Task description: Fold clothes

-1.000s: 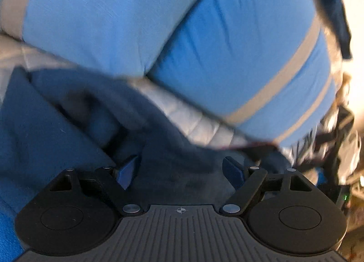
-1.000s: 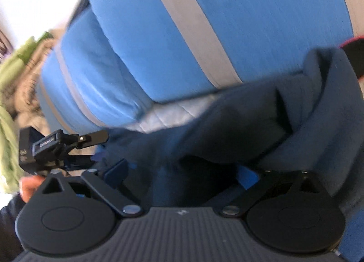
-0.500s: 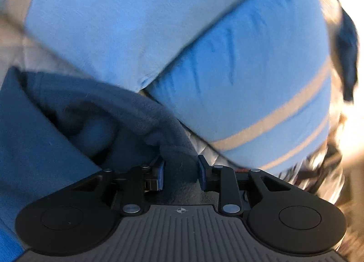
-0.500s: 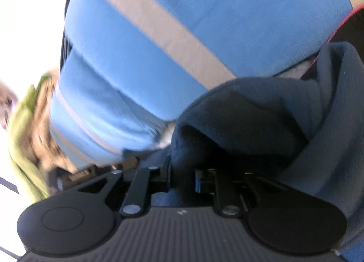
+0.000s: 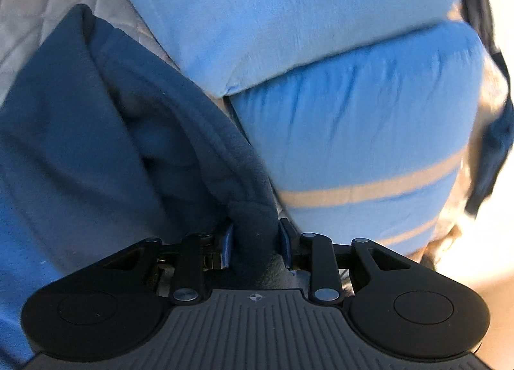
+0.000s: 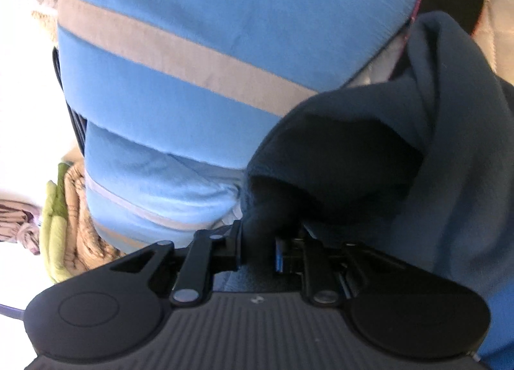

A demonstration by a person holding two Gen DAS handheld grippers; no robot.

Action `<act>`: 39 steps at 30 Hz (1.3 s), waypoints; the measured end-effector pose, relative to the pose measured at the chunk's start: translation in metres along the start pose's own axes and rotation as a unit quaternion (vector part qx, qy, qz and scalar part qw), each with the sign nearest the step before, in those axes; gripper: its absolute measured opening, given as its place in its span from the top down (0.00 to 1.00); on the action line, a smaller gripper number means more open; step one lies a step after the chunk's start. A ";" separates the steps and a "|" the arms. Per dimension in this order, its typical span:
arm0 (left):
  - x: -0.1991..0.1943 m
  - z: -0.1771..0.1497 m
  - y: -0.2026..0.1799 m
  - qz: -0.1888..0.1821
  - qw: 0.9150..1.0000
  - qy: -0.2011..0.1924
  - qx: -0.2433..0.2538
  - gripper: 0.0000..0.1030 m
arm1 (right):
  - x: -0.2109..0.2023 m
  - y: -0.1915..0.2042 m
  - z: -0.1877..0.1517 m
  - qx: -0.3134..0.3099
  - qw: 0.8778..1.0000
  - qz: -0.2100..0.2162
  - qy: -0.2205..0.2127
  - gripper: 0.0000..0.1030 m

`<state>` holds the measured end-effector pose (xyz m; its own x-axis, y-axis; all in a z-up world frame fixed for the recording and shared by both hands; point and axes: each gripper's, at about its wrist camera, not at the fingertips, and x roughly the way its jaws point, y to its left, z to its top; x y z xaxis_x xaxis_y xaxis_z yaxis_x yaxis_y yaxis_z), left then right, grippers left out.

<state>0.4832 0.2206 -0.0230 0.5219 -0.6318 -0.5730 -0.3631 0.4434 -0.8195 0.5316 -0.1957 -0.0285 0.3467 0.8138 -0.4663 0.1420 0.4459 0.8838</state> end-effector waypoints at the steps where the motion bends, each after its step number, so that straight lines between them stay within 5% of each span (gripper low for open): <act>1: -0.001 -0.002 0.000 0.007 1.000 0.004 0.014 0.68 | -0.002 0.001 -0.004 -0.005 1.000 -0.006 0.000 0.75; 2: 0.000 -0.005 0.000 0.015 0.999 0.007 0.029 0.62 | -0.005 0.002 -0.008 -0.012 1.000 -0.012 -0.001 0.65; 3: 0.001 -0.008 0.000 0.019 0.999 0.007 0.046 0.59 | -0.008 0.002 -0.010 -0.026 0.999 -0.017 -0.008 0.32; 5: 0.002 -0.013 0.002 0.021 0.997 0.001 0.077 0.45 | -0.017 0.002 -0.015 -0.062 0.998 -0.009 -0.019 0.09; 7: -0.001 -0.014 0.007 0.015 0.995 -0.006 0.100 0.36 | -0.021 0.001 -0.021 -0.092 0.996 0.004 -0.015 0.09; 14: -0.006 -0.029 0.027 -0.015 0.986 -0.026 0.166 0.35 | -0.016 -0.024 -0.040 -0.164 0.986 0.016 0.009 0.10; 25: -0.036 -0.061 0.038 -0.041 0.937 -0.019 0.345 0.35 | -0.006 -0.031 -0.057 -0.301 0.953 0.021 0.028 0.20; 32: -0.033 -0.056 0.036 -0.031 0.951 -0.022 0.307 0.33 | -0.005 -0.020 -0.055 -0.312 0.950 0.020 0.009 0.19; 34: -0.022 -0.052 0.032 -0.023 0.960 -0.003 0.281 0.34 | -0.002 -0.020 -0.054 -0.300 0.954 0.014 0.013 0.31; 36: -0.013 -0.044 0.024 -0.012 0.969 0.011 0.248 0.34 | 0.001 -0.020 -0.048 -0.270 0.963 0.012 0.018 0.58; 39: -0.008 -0.030 0.013 -0.034 0.978 -0.001 0.206 0.34 | 0.005 -0.021 -0.032 -0.186 0.982 0.031 0.018 0.73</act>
<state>0.4512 0.2126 -0.0295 0.5359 -0.6678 -0.5166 0.0145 0.6191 -0.7852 0.5011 -0.1893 -0.0502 0.3096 0.8537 -0.4188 -0.2292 0.4944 0.8384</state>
